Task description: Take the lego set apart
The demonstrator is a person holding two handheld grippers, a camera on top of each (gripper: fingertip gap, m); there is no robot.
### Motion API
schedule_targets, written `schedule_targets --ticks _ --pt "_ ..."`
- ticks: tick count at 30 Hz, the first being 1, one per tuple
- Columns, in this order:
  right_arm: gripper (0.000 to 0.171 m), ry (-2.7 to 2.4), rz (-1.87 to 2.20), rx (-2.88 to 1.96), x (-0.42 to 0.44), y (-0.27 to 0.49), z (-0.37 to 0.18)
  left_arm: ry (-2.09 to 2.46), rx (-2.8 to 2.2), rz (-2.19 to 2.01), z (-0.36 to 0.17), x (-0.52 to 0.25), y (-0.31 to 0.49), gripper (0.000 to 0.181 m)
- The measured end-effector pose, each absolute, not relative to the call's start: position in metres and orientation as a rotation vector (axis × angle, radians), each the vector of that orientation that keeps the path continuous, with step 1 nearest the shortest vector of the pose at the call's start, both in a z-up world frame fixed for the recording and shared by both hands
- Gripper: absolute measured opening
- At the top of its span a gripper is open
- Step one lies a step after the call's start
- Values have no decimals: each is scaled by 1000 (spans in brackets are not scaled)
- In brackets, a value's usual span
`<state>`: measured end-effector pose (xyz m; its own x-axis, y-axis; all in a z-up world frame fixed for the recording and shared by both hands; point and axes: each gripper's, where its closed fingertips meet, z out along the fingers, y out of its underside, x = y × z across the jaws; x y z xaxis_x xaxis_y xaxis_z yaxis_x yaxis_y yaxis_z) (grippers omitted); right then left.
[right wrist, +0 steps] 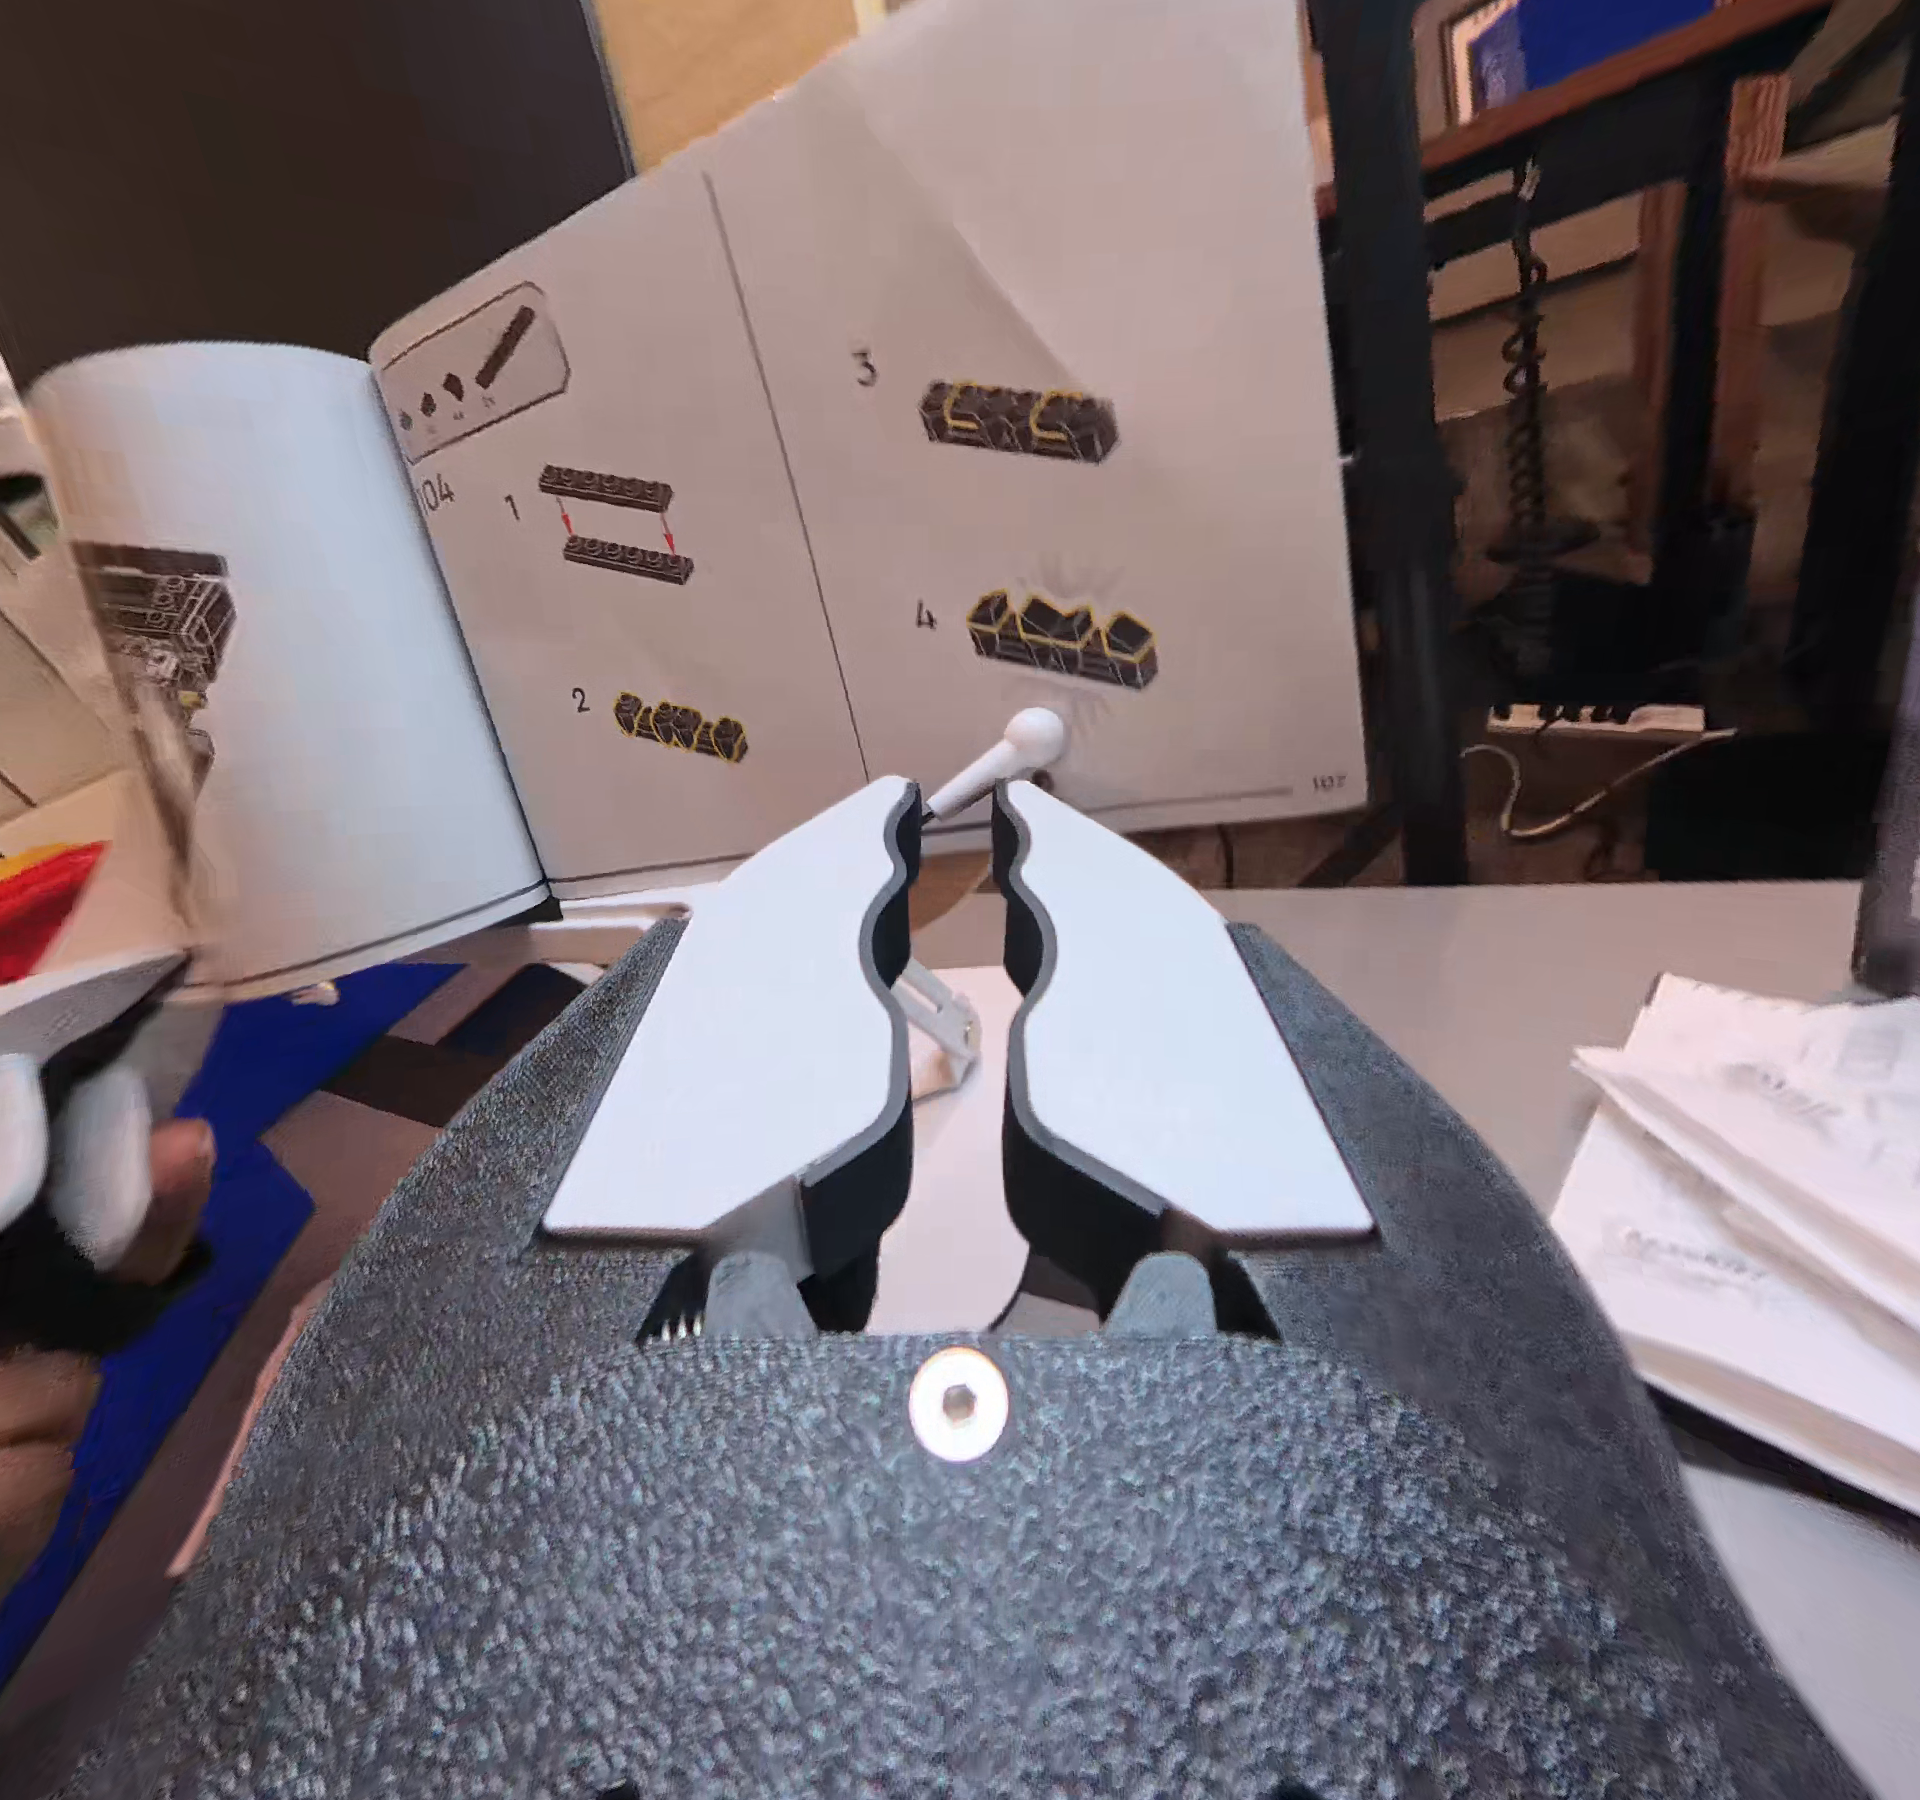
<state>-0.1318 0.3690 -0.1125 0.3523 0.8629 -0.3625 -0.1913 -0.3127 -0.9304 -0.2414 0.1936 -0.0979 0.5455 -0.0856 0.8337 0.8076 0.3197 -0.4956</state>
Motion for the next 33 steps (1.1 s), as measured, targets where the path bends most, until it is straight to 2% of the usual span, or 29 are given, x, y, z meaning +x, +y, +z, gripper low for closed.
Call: schedule_targets --ticks 6,8,11,14,16,23,28,29,31,33 --pt "21 -629 1347 -1699 -122 361 -143 -479 -1192 -359 -46 -218 189 0" --pt "34 -643 1218 -1694 -108 364 -143 -341 -1263 -278 -38 -196 199 0" --pt "41 -711 1145 -1500 -88 347 -109 -169 -1346 -166 -39 -165 216 1" --pt "43 -837 1338 -1245 -80 296 -54 -73 -1390 -89 -46 -143 230 0" --pt "50 -914 1392 -1198 -77 270 -32 -47 -1401 -67 -50 -133 237 0" --pt "77 -945 1420 -1266 -93 250 0 12 -1418 22 -54 -120 243 0" --pt "55 -948 1525 -1307 -109 246 5 32 -1441 51 -59 -118 241 0" --pt "44 -950 1535 -1307 -110 244 5 42 -1446 61 -60 -118 241 0" --pt "4 -933 1517 -1292 -107 247 4 68 -1452 76 -61 -116 239 0" --pt "0 -933 1530 -1280 -105 248 3 112 -1465 49 -63 -110 237 9"
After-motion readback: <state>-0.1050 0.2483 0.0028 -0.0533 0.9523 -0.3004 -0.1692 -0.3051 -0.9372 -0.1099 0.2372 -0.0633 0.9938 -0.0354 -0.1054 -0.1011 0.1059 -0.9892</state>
